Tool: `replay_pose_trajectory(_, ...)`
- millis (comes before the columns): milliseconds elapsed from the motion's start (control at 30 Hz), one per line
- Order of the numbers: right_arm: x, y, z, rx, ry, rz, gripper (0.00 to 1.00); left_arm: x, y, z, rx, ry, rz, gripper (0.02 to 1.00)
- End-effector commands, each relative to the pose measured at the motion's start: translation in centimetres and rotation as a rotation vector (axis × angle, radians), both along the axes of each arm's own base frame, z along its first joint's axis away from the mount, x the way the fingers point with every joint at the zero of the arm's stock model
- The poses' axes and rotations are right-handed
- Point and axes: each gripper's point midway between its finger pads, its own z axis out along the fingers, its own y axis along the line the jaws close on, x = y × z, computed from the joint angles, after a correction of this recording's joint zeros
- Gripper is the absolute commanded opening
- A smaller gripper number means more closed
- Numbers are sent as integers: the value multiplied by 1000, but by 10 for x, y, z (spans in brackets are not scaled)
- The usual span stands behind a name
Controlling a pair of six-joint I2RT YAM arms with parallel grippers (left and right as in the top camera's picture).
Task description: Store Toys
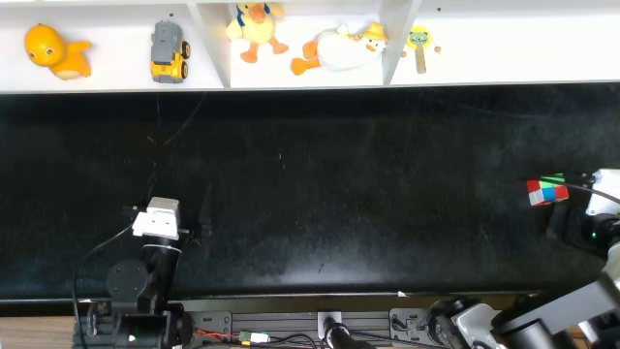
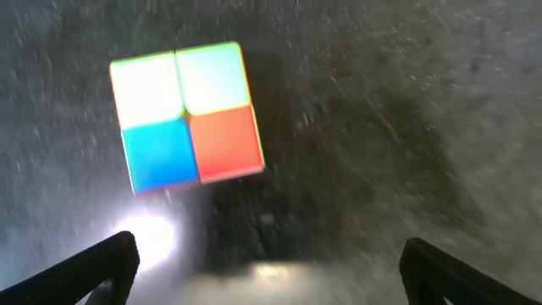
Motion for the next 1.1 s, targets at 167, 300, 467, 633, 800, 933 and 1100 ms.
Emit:
replay_pose_trajectory(167, 32, 30, -11, 92, -38, 77, 985, -1, -3, 1, 14, -7, -16, 998)
replay_pose_trajectory(300, 40, 25, -11, 73, -54, 68, 978, -1, -3, 1, 14, -7, -16, 998)
replay_pose_trajectory(467, 38, 17, -18, 45, -19, 54, 958, -1, -3, 1, 14, -7, -16, 998)
replay_pose_trajectory(633, 35, 20, -29, 50, 30, 58, 954, -1, -3, 1, 14, -7, -16, 998)
replay_pose_trajectory(800, 41, 26, -31, 53, 33, 83, 930, -1, -3, 1, 14, -7, -16, 996)
replay_pose_trajectory(933, 46, 29, -31, 44, 31, 100, 888, -1, -3, 1, 15, -7, -16, 998)
replay_pose_trajectory(1100, 47, 30, -31, 45, 34, 98, 682, -1, -3, 1, 15, -7, -16, 998)
